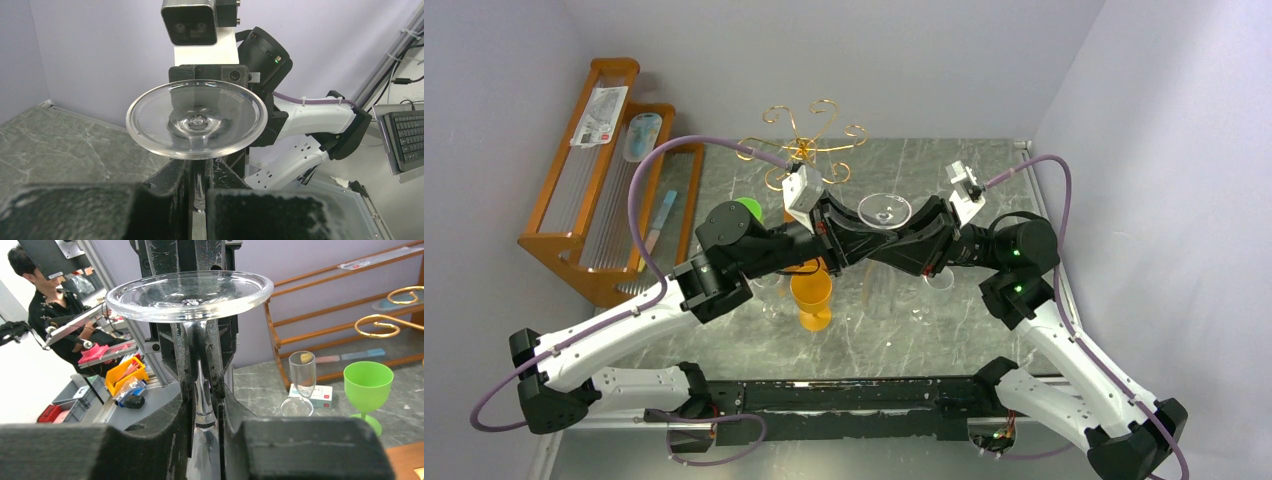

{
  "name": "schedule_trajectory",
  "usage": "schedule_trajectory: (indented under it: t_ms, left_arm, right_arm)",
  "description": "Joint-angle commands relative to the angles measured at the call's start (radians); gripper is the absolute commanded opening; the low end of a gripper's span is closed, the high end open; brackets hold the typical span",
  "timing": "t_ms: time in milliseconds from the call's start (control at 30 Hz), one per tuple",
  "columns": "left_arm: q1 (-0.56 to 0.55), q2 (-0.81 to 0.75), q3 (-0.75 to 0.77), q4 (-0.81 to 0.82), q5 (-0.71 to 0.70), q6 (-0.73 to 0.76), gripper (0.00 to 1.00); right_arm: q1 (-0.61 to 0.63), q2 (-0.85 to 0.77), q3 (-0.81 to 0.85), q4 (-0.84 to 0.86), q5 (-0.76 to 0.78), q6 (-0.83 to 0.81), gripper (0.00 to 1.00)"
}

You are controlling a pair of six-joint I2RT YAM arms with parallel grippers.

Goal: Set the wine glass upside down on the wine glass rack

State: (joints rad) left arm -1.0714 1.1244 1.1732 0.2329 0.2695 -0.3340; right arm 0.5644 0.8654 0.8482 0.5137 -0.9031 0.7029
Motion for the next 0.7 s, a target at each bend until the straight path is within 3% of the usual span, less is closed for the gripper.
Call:
schedule_trajectory:
  t_ms: [0, 100, 300, 500, 667]
  left_arm:
    - [-0.005, -0.026, -0.018, 0.06, -0.023, -0.01, 0.05]
    - [-0.005, -0.033, -0.029, 0.077, -0.03, -0.018, 0.05]
    - [-0.006, -0.045, -0.038, 0.088, -0.042, -0.029, 0.05]
    - [-0.005, -0.054, -0.05, 0.112, -0.047, -0.043, 0.05]
    - [-0.006, -0.051, -0.049, 0.114, -0.033, -0.036, 0.05]
  right_arm:
    - [0.009, -0.014, -0.008, -0.021, 0.006, -0.011, 0.26]
    - [0.009, -0.014, -0.016, -0.024, 0.01, -0.013, 0.35]
    - [0.013, -0.003, -0.015, -0.03, 0.011, -0.02, 0.26]
    - [0.025, 0.009, -0.006, -0.067, 0.01, -0.054, 0.3]
    - [0.03, 0.0, 0.001, -0.086, 0.046, -0.074, 0.02]
